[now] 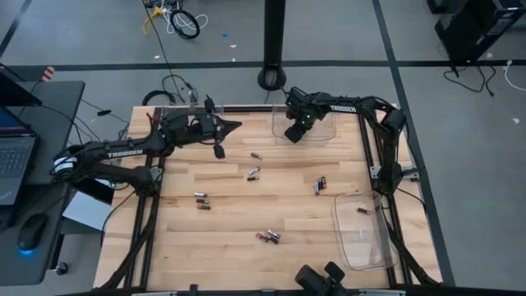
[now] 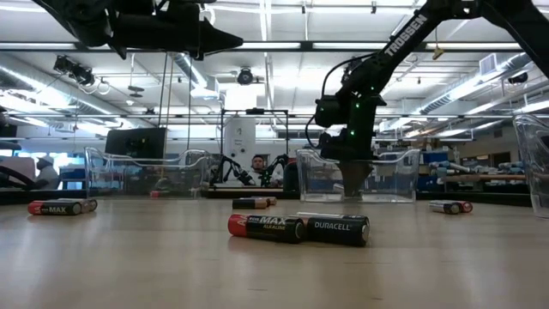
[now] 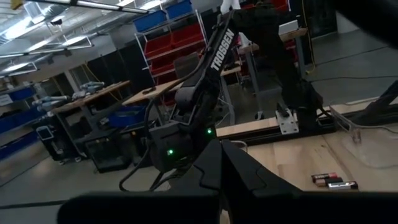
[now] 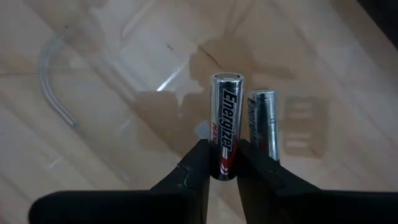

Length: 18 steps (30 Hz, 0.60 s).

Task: Sort batteries
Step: Put the silver battery into the top right transparent bin, then put the brown battery into the bottom right transparent bin

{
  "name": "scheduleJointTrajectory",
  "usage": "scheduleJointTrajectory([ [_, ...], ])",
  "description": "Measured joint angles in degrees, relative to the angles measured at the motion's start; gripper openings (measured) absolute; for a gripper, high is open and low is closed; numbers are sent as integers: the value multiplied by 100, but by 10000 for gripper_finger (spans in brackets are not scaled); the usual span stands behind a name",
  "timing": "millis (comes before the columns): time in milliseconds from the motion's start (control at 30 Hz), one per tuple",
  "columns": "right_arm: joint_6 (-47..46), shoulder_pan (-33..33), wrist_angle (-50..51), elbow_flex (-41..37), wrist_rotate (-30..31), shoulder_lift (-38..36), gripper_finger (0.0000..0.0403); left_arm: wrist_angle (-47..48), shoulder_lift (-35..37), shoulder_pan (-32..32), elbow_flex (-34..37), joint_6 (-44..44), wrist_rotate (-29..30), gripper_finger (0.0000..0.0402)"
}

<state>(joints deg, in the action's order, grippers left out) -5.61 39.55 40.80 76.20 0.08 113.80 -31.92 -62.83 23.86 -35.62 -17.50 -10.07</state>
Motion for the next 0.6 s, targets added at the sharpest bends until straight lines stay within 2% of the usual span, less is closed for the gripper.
scheduleJointTrajectory([
  [133,7,-2,2,-2,-4,2,90,-2,0,0,0,0,17,10],
  [333,123,-2,121,128,67,5,92,2,0,0,0,2,20,10],
  [600,456,-62,1030,945,716,22,102,7,0,0,0,339,20,10],
])
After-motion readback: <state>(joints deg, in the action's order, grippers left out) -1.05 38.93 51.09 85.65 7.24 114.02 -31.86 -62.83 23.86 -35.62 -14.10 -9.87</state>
